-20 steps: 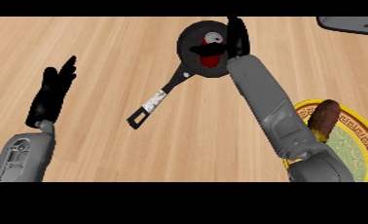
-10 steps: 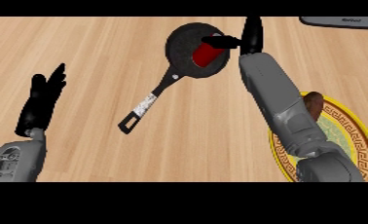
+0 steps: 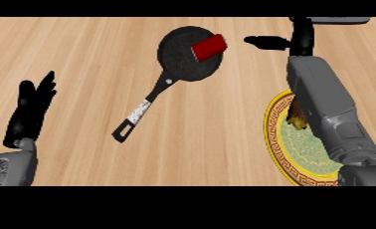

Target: Pick the can from the plate and place it in the pan

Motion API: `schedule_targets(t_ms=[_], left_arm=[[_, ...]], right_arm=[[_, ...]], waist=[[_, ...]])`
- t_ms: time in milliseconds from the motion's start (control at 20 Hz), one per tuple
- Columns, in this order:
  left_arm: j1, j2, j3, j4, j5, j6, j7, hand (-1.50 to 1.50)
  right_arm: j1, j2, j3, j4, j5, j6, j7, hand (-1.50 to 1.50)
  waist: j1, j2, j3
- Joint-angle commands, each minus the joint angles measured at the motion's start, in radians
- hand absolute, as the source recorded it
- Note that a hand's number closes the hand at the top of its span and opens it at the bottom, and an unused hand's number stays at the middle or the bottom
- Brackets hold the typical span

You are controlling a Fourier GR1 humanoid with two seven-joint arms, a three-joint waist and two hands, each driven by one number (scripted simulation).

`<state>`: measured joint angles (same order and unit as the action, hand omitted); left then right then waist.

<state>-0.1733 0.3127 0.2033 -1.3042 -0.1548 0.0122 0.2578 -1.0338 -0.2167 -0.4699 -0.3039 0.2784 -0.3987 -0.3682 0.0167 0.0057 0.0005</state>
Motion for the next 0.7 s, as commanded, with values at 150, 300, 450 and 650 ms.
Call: schedule_targets(t_ms=[150,300,450,650], left_arm=[[0.056,0.017,0.037,0.021,-0.002,0.008,-0.058,0.00],[0.031,0.008,0.027,0.009,0.006,-0.007,-0.048,0.00],[0.012,0.009,0.023,-0.012,0.007,-0.010,0.014,0.00],[0.066,-0.038,-0.005,-0.084,-0.009,0.009,0.039,0.00]], right_arm=[[0.163,-0.102,0.030,-0.125,-0.041,0.224,0.005,-1.50],[0.198,-0.204,0.029,-0.142,-0.056,0.322,0.017,-1.50],[0.330,-0.218,0.050,-0.248,-0.073,0.403,-0.026,-1.50],[0.371,-0.228,0.060,-0.355,-0.117,0.424,0.033,-1.50]], waist=[[-0.030,-0.012,-0.001],[-0.019,-0.007,-0.001],[-0.033,-0.011,-0.001],[-0.016,-0.007,0.000]])
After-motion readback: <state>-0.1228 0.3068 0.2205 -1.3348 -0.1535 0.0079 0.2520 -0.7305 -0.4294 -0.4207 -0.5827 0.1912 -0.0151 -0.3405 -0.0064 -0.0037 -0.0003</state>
